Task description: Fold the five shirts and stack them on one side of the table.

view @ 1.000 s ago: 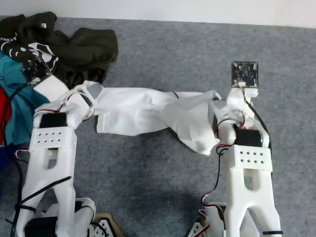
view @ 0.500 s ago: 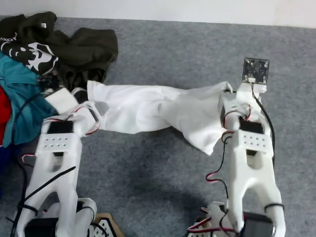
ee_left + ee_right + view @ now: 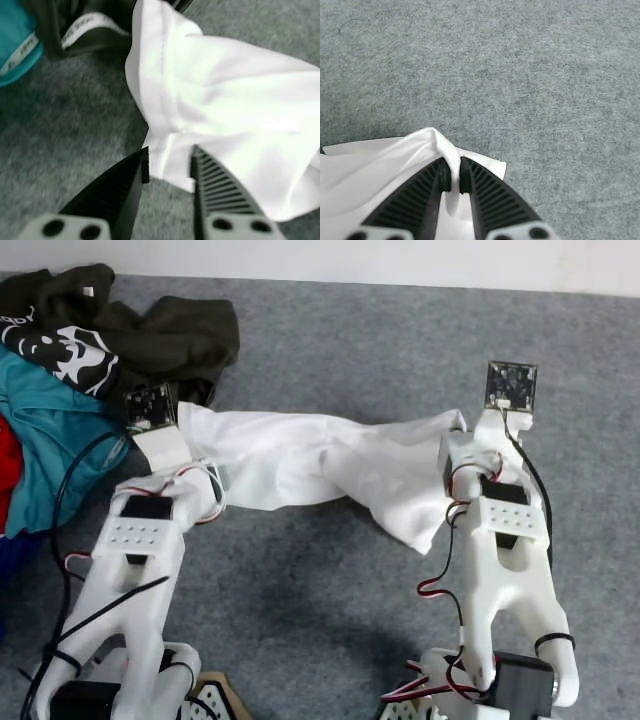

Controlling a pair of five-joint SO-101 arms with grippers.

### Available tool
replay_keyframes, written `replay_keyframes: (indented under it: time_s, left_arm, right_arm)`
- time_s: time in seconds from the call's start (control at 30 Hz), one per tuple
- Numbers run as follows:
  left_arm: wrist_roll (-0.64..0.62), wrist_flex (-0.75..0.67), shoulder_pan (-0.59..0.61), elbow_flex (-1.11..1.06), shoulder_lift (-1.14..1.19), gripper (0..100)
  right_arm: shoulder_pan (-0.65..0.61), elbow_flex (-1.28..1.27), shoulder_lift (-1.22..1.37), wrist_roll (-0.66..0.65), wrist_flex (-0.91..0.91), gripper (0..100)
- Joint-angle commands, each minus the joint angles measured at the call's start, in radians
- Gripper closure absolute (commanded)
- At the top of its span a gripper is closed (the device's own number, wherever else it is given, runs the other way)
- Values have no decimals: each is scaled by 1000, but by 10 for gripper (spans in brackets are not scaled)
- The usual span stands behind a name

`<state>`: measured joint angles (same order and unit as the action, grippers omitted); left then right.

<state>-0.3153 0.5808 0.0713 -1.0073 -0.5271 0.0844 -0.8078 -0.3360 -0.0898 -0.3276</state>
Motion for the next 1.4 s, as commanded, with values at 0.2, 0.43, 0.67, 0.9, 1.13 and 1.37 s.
replay_keyframes:
  time_s: [0.2, 0.43, 0.67, 0.9, 1.13, 1.37]
  left_arm:
    - [21, -81, -1, -10, -22, 769]
    - [25, -198, 5, 5, 131, 769]
    - [18, -201, 24, 173, 311, 770]
    - [25, -204, 19, 245, 383, 931]
    - [23, -203, -13, 246, 377, 973]
    - [17, -198, -35, 249, 202, 973]
  right_arm:
    - [-24, 45, -5, 12, 22, 993]
    - [-24, 45, -7, 12, 22, 993]
    - [-33, 42, -7, 12, 19, 993]
    - [-35, 42, -4, 12, 19, 993]
    - [-35, 39, 2, 12, 18, 993]
    - [-30, 15, -5, 12, 22, 993]
